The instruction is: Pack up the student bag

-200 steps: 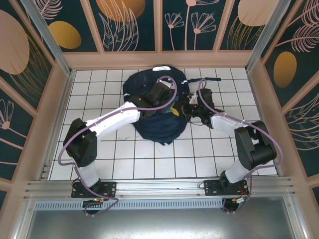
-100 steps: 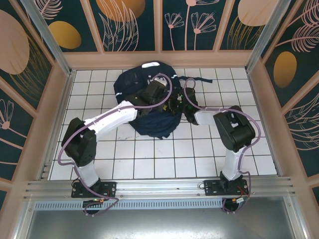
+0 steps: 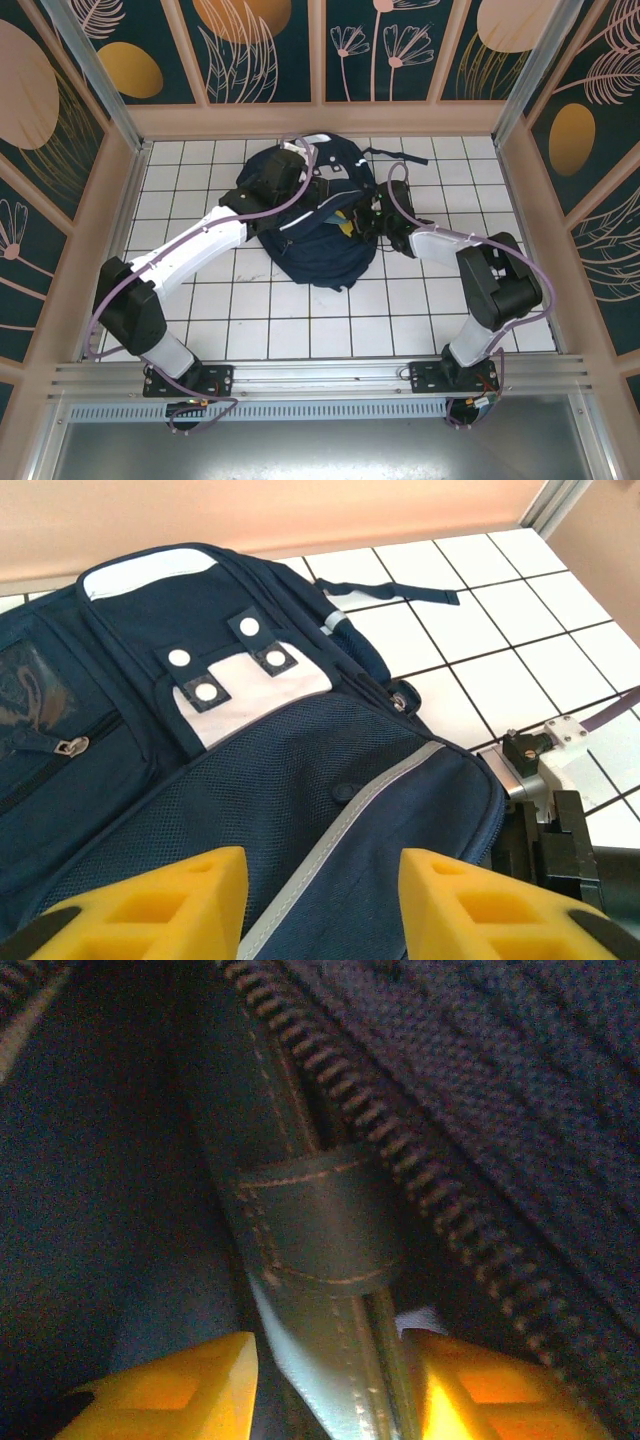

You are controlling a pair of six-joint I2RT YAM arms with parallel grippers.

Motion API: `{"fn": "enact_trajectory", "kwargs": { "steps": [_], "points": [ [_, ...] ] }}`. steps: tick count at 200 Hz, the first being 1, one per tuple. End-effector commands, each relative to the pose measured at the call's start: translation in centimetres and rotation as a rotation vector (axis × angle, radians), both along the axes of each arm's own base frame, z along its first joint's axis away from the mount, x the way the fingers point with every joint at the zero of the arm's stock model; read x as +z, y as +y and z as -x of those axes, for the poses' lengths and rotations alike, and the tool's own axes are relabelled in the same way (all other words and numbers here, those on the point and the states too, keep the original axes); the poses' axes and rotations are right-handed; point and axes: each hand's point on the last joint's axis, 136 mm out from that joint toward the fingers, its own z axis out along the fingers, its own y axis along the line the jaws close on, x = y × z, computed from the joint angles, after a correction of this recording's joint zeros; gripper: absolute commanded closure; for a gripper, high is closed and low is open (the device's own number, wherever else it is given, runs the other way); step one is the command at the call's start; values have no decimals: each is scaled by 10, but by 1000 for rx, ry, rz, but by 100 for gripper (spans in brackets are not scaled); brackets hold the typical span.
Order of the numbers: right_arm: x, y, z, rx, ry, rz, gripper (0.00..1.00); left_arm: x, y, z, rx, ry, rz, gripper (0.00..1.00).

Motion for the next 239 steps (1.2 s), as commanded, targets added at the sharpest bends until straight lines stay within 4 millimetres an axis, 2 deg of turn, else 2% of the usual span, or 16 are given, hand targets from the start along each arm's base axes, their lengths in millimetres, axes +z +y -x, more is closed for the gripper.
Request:
{"fn": "enact_trajectory", "kwargs": {
  "steps": [1,29,59,91,119,148,162,175,198,217,226,230,239],
  "points": [
    [-6,-8,12,44,-1,53,59,8,6,3,8,3,70,52],
    [9,-10,21,88,-32,30,44,0,18,5,35,36,118,44],
    [7,-29,38,83,16,22,42,-19,18,4,43,89,158,43],
    [0,-57,48,45,50,83,47,-32,24,-4,89,109,168,43],
    [8,-59,50,96,-6,105,58,-43,28,-4,113,134,194,43],
    [4,-72,58,126,32,131,80,-52,28,-3,122,158,201,47],
    [-3,-87,61,120,71,233,80,-55,28,-4,123,160,200,47],
    [-9,-100,64,110,100,315,77,-60,23,-5,112,170,212,47],
    [-15,-116,64,83,116,415,75,-75,4,-7,52,217,257,56],
    [-8,-119,60,60,72,405,78,-88,-4,-12,44,251,263,62],
    [-3,-121,58,50,43,404,82,-87,-4,-13,51,247,264,64],
    [0,-121,57,48,24,403,84,-100,-4,-15,59,269,247,65],
    [6,-119,54,51,-22,393,86,-101,-3,-16,64,268,239,65]
  ]
}}
